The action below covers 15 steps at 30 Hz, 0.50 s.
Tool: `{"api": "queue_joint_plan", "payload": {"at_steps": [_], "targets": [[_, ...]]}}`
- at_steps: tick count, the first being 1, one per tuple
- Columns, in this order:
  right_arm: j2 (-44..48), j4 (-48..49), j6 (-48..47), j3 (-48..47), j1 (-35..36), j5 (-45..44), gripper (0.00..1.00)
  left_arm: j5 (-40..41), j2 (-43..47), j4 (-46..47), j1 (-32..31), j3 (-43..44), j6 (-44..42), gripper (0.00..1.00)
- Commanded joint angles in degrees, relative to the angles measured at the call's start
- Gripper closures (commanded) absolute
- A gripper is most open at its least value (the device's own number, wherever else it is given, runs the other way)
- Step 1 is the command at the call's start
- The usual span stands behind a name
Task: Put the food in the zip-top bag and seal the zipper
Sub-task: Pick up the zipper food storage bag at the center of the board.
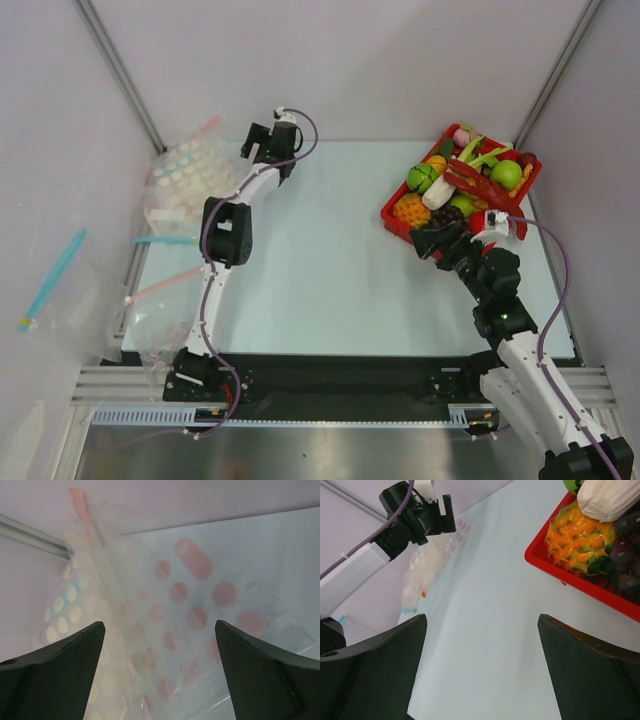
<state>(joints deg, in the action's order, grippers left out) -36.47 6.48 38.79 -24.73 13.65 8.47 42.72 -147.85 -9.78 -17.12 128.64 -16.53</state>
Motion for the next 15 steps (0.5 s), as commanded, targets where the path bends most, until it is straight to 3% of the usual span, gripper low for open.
{"api": "queue_joint_plan", "payload": {"at_steps": [1,7,10,11,14,15], "targets": [[1.31,0.99,-0.90,-1.02,0.15,0.58,0.00,-2.38,-3.40,2.74,-0.01,3.81,-4.90,0.00],[2.10,0.55,-1.25,-1.02,0.24,-0.30,0.00,0.87,-5.34,3.54,-0.01,5.66,-7.46,0.02],[2.02,0.38,-1.17,-1.28,0.06,-0.03,0.00,3.60,-5.95,2.05,0.07,5.31,-7.98,0.15],[2.28,0.11,-1.25,-1.37,0.06,-0.03,0.00,4.64,-6.04,1.18,0.07,5.05,-8.51,0.30],[2.63,0.02,-1.26,-1.28,0.06,-0.12,0.00,6.67,-5.79,0.38,0.25,3.20,-8.60,0.59],[2.80,-0.06,-1.34,-1.20,0.06,-0.64,0.00,7.20,-5.35,0.55,0.25,2.41,-9.04,0.82]]}}
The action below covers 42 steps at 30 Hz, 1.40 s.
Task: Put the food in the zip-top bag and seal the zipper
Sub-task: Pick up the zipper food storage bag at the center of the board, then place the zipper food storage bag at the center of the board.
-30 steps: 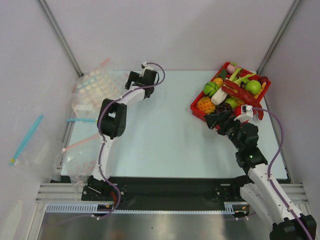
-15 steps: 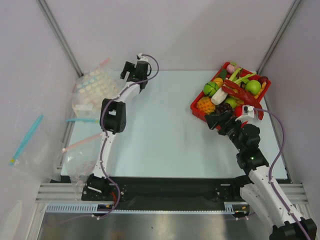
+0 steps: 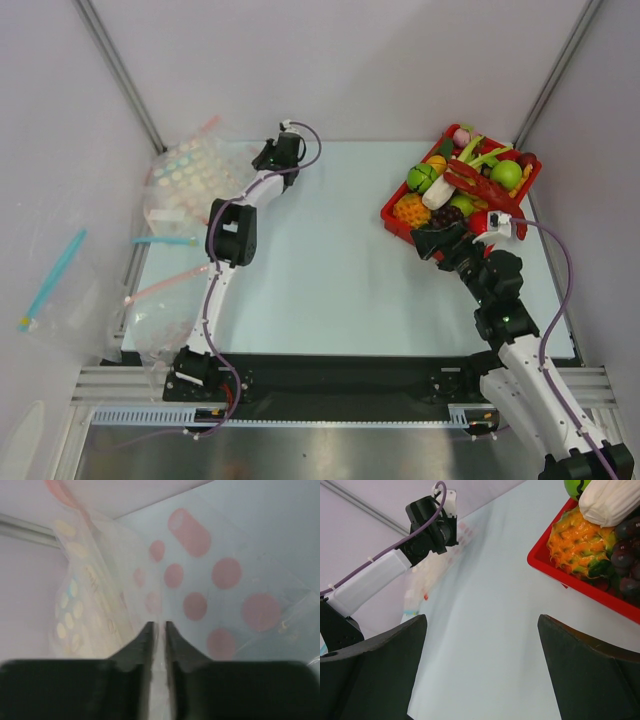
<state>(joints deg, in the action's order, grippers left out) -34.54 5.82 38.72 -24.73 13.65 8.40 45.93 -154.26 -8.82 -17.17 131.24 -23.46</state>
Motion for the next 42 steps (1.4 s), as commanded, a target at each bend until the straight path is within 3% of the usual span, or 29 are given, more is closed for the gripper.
{"api": "queue_joint_plan", "payload": {"at_steps": [1,2,7,12,19,22,23,30,37,42], "targets": [[0.88,0.68,-1.28,-1.11,0.06,-0.76,0.00,4.51,1.76,0.37,0.29,-2.37,-2.63,0.92],[0.80,0.77,-1.28,-0.93,0.06,-0.93,0.00,6.17,3.51,2.47,0.21,-3.78,-2.99,1.00],[-0.61,1.29,-1.02,-0.85,0.15,-0.67,0.00,6.02,13.35,8.47,-1.64,-14.14,-2.30,1.00],[-3.42,3.58,-1.28,-0.14,0.24,0.30,0.00,-5.22,23.37,-4.00,-2.08,-15.84,16.39,1.00],[-6.24,4.72,-3.04,-0.14,0.32,0.65,0.00,-13.49,37.79,-11.65,-2.08,-21.02,25.39,1.00],[-6.76,6.04,-3.21,0.21,0.32,2.14,0.00,-20.07,45.51,-14.82,-2.08,-24.34,28.90,1.00],[-6.85,6.39,-3.39,0.21,0.67,2.93,0.01,-25.92,49.80,-15.08,-2.08,-26.02,30.04,1.00],[-6.94,6.30,-5.23,0.21,0.94,3.29,0.02,-49.93,73.17,-6.75,-2.43,-47.54,43.23,1.00],[-7.38,7.01,-6.37,1.35,1.12,3.11,0.03,-59.72,92.00,1.16,-3.75,-68.72,50.35,1.00],[-8.08,7.18,-6.90,1.70,1.20,2.76,0.03,-61.40,97.47,0.39,-3.93,-72.09,52.12,1.00]]}}
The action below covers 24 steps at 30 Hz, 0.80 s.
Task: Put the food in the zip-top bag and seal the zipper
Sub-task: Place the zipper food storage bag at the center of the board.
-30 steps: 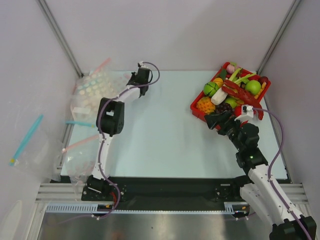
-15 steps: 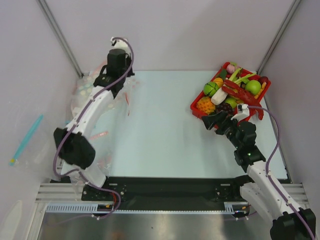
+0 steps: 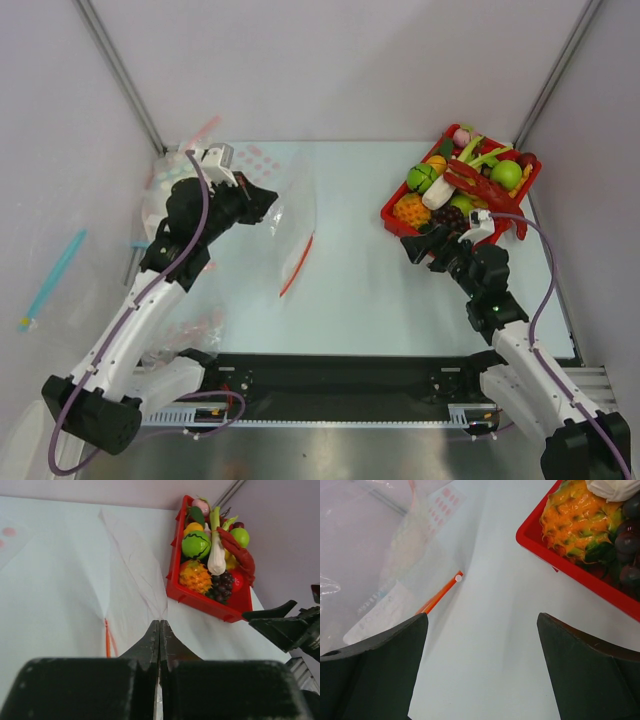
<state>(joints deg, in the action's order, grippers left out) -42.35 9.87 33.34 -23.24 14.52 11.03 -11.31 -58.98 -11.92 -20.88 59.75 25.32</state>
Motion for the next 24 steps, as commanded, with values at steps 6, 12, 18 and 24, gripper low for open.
{"api": "queue_joint_plan", "payload": {"at_steps": [6,12,18,24], "targets": [[-0.63,3.84,-1.70,0.39,0.42,0.49,0.04,0.49,1.86,-0.11,-0.21,0.72,1.58,0.99],[0.25,3.67,-1.70,0.39,0.42,0.57,0.04,19.25,-4.11,-5.13,-0.03,6.26,-3.61,0.98],[0.33,3.67,-1.61,0.31,0.42,0.93,0.04,39.07,-13.16,-5.38,1.54,13.19,-7.04,0.99],[1.13,3.58,-1.44,0.57,0.59,0.66,0.04,45.14,-21.52,-9.17,4.80,17.43,-7.65,1.00]]}}
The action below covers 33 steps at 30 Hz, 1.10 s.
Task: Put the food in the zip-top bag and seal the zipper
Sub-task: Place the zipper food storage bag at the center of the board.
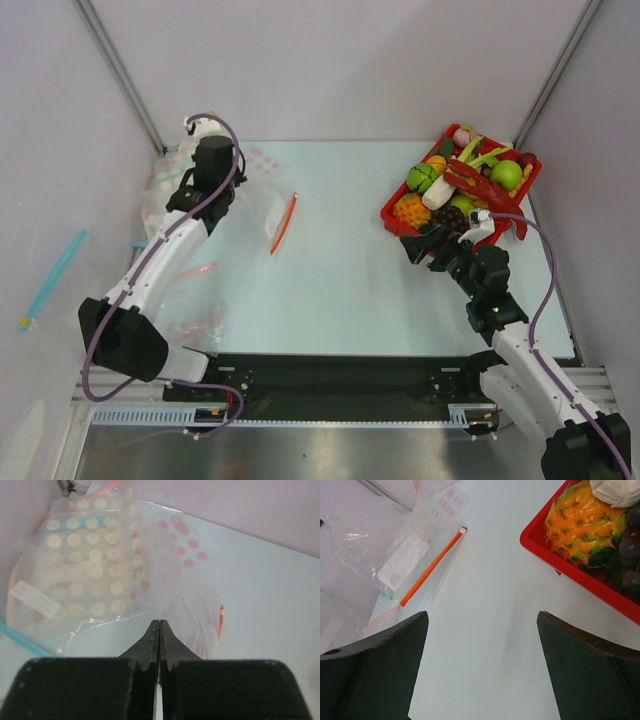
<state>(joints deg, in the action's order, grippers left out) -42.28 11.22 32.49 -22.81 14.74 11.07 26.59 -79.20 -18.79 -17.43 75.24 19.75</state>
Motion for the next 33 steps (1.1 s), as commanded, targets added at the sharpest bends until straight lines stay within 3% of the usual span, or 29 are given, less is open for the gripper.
{"api": "queue_joint_plan", "payload": {"at_steps": [1,4,9,13,14,15,16,17,19,22,29,33], "targets": [[0.97,2.48,-0.41,0.22,0.29,0.79,0.04,7.77,-1.48,-1.26,1.61,0.62,-2.43,1.00],[0.62,2.58,-0.23,0.13,0.29,1.06,0.04,10.23,-2.01,0.06,3.36,-1.49,-4.01,1.00],[0.71,2.49,-0.23,0.22,0.38,0.97,0.04,25.49,0.52,-0.38,7.67,-3.16,-5.68,1.00],[0.80,2.22,-0.15,0.13,0.37,0.44,0.04,23.00,4.75,4.71,14.43,-9.04,-6.82,0.99],[0.80,2.31,-0.06,0.13,0.37,0.53,0.04,22.46,5.28,5.59,16.18,-9.93,-7.87,0.94],[0.71,2.40,-0.15,0.13,0.37,0.53,0.04,22.11,5.46,6.47,16.64,-10.72,-8.49,0.81],[0.80,2.49,-0.15,0.13,0.37,0.62,0.04,19.93,5.11,8.31,16.90,-11.86,-9.54,0.59],[0.71,2.40,-0.06,0.13,0.37,0.62,0.04,19.21,4.50,7.80,16.99,-11.53,-9.99,0.20],[0.71,2.31,-0.32,0.13,0.46,0.71,0.04,18.68,2.92,3.00,16.99,-7.95,-8.07,0.03],[0.88,2.22,-0.41,0.13,0.46,0.71,0.04,16.92,0.80,0.24,16.55,-4.07,-7.26,0.00],[0.45,2.84,-0.06,0.13,0.64,1.32,0.04,17.98,-4.46,10.08,7.95,-1.95,-23.31,0.00],[0.45,2.66,-0.15,-0.04,0.73,1.24,0.04,2.65,-16.03,6.41,3.20,3.93,-29.41,0.00]]}}
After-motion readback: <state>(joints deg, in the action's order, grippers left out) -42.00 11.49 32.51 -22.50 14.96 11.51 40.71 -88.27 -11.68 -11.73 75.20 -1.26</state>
